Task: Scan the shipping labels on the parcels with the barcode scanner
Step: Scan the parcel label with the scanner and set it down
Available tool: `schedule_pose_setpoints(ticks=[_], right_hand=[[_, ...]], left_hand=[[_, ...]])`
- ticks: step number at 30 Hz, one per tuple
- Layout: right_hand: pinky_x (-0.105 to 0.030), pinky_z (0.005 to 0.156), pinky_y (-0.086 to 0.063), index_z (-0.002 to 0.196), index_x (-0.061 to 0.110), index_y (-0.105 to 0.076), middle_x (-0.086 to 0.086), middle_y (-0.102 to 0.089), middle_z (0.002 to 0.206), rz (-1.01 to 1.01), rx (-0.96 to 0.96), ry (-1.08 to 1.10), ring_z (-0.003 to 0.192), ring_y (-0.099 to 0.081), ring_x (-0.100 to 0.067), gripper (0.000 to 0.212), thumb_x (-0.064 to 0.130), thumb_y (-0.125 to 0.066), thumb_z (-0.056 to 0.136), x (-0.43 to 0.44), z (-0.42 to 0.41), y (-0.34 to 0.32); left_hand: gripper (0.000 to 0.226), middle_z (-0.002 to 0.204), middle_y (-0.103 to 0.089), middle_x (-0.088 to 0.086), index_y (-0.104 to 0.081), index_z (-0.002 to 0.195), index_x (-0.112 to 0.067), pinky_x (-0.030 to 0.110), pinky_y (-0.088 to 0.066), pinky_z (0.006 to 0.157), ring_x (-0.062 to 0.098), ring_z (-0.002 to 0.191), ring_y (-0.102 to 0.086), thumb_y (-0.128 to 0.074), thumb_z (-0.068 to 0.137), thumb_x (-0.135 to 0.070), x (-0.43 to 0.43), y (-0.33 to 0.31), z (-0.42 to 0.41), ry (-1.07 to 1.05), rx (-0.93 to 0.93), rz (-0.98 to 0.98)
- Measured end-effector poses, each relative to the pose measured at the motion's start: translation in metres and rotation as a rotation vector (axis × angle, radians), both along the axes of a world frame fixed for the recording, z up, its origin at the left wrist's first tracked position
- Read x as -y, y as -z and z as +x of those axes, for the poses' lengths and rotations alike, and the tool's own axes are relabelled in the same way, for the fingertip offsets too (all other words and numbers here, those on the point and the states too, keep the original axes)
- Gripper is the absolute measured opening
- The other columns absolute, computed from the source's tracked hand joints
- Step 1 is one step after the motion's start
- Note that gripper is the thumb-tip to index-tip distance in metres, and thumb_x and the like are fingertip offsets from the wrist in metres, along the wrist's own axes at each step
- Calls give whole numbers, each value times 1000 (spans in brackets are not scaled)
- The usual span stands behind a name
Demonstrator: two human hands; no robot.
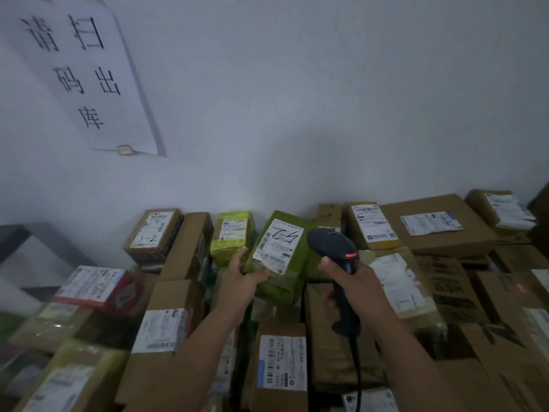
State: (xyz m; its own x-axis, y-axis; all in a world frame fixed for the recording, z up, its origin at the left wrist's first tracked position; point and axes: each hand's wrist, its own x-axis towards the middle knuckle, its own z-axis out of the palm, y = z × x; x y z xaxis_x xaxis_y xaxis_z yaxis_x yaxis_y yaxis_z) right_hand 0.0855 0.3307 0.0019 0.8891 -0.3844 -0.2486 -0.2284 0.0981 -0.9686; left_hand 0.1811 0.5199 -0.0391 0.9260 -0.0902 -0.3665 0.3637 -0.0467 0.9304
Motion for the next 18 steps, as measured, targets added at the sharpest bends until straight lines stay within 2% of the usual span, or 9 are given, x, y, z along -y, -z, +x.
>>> schedule_pose_setpoints(ticks=[3,6,8,11,13,15,16,17,18], right_hand=[[-28,47,-52,97,5,-68,-16,-70,67,-1,-8,22,47,-61,-21,29,32,-68,89,-1,9,6],[-27,46,-51,99,4,-69,-17,-69,68,-29,-39,19,47,-62,-20,34,36,-66,89,1,15,13],[-26,46,-51,101,5,-69,-19,-70,76,-37,-53,7,48,-62,-19,34,37,-66,89,1,19,17],[-22,43,-50,98,6,-67,-18,-68,75,-36,-69,25,47,-60,-17,33,38,-64,90,3,26,23],[-26,46,-50,98,5,-68,-15,-64,64,-9,-69,58,47,-59,-19,36,40,-64,90,7,31,30],[-30,53,-50,96,6,-69,-12,-63,55,29,-84,112,48,-59,-22,38,43,-64,89,15,37,40],[-32,54,-49,95,5,-68,-12,-64,54,57,-86,136,48,-59,-23,38,42,-64,89,19,39,44],[-32,54,-49,95,3,-68,-12,-64,55,85,-85,157,47,-59,-23,39,41,-64,89,23,42,48],[-31,51,-48,94,1,-67,-13,-64,58,113,-85,175,45,-59,-21,39,40,-65,89,27,44,51]], left_hand=[[77,139,-51,3,-37,145,-33,49,-48,103,26,123,-54,-74,83,-5,-15,9,-6,36,4,124],[66,115,-56,-10,-41,132,-32,31,-48,94,14,111,-53,-72,84,-1,-25,18,-12,194,3,262],[60,107,-58,-16,-41,129,-30,31,-47,98,10,107,-55,-70,86,-1,-30,20,-14,342,-101,297],[60,116,-61,-12,-41,135,-29,34,-45,104,11,115,-55,-69,87,-5,-36,18,-8,529,-158,405],[43,115,-62,-12,-47,121,-29,28,-49,98,9,111,-58,-70,89,-12,-35,16,4,566,-44,553],[31,115,-65,-9,-52,115,-21,18,-55,81,5,98,-64,-70,89,-21,-26,12,22,428,156,672],[28,116,-63,-9,-52,115,-20,12,-53,74,3,93,-64,-68,92,-25,-17,9,31,342,239,733],[28,117,-60,-8,-52,117,-19,9,-49,76,5,96,-62,-64,94,-28,-6,5,38,268,326,803],[37,122,-56,-4,-51,129,-16,15,-48,86,11,105,-59,-61,96,-31,5,7,49,233,399,882]])
